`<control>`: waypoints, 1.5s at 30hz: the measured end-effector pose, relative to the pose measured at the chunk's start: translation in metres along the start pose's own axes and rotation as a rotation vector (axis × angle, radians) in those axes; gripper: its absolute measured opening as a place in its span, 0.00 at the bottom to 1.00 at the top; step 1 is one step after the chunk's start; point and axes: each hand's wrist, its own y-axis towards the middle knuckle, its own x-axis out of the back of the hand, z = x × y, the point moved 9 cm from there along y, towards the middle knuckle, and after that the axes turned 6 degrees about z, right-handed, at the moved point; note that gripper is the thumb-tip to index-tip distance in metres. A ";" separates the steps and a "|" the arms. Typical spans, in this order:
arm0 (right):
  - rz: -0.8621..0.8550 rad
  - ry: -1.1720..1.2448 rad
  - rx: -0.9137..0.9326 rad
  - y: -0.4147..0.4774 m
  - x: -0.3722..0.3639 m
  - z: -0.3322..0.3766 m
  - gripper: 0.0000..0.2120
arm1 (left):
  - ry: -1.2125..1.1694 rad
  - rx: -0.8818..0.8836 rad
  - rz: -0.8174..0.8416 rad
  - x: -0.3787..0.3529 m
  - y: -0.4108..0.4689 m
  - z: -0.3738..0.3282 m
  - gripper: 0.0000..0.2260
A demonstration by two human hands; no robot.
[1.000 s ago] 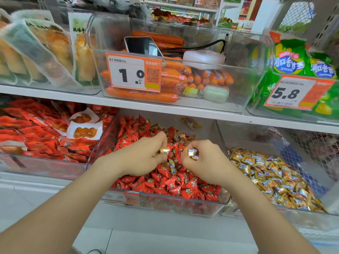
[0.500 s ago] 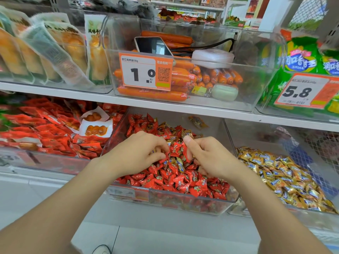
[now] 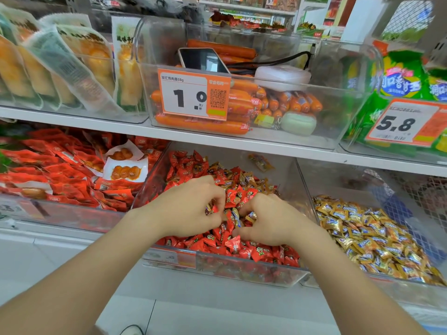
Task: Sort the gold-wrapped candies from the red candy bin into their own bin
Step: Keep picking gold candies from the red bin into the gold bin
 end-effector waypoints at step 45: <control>-0.360 0.417 -0.012 -0.012 0.040 -0.036 0.07 | 0.358 0.255 0.008 -0.015 0.047 -0.006 0.03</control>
